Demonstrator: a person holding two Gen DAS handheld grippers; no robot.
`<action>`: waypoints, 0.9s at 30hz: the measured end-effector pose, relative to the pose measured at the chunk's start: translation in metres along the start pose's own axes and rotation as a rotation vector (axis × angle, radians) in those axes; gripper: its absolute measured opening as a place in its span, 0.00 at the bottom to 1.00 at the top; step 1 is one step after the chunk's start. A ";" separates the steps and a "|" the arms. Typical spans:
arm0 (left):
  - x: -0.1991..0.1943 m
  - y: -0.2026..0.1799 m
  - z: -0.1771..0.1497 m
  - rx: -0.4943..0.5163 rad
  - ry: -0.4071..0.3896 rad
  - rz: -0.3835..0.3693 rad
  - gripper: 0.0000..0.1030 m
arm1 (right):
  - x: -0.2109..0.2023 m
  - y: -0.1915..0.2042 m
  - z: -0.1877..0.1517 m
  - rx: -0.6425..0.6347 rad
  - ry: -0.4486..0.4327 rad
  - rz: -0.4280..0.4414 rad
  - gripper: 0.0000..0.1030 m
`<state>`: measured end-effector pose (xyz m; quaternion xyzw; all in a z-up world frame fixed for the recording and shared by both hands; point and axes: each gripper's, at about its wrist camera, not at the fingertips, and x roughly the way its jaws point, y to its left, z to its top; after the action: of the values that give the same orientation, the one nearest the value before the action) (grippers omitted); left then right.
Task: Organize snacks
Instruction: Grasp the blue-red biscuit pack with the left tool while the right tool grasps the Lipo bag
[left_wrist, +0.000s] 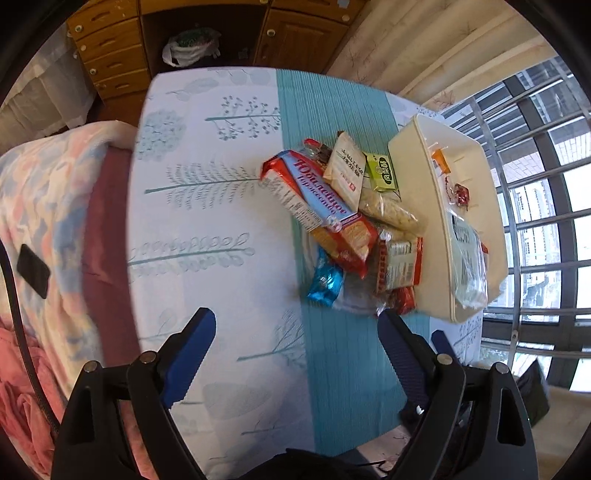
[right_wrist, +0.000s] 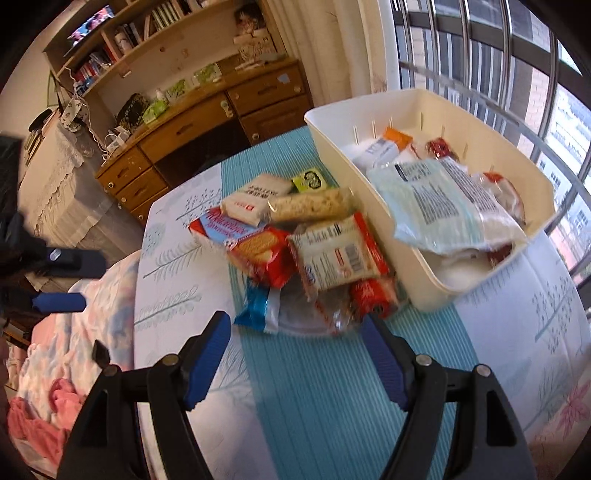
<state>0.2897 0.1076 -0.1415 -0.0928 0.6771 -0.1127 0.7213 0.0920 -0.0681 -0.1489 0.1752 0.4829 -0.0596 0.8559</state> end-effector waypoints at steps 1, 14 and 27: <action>0.005 -0.003 0.004 0.000 0.005 -0.003 0.86 | 0.003 -0.001 0.000 -0.006 -0.010 0.003 0.72; 0.085 -0.019 0.067 -0.076 0.026 -0.006 0.90 | 0.049 0.007 -0.001 -0.245 -0.147 -0.179 0.72; 0.145 -0.013 0.085 -0.135 0.055 -0.012 0.90 | 0.090 0.023 -0.005 -0.399 -0.108 -0.290 0.72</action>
<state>0.3825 0.0514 -0.2707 -0.1419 0.7020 -0.0735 0.6940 0.1416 -0.0388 -0.2219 -0.0717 0.4587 -0.0945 0.8806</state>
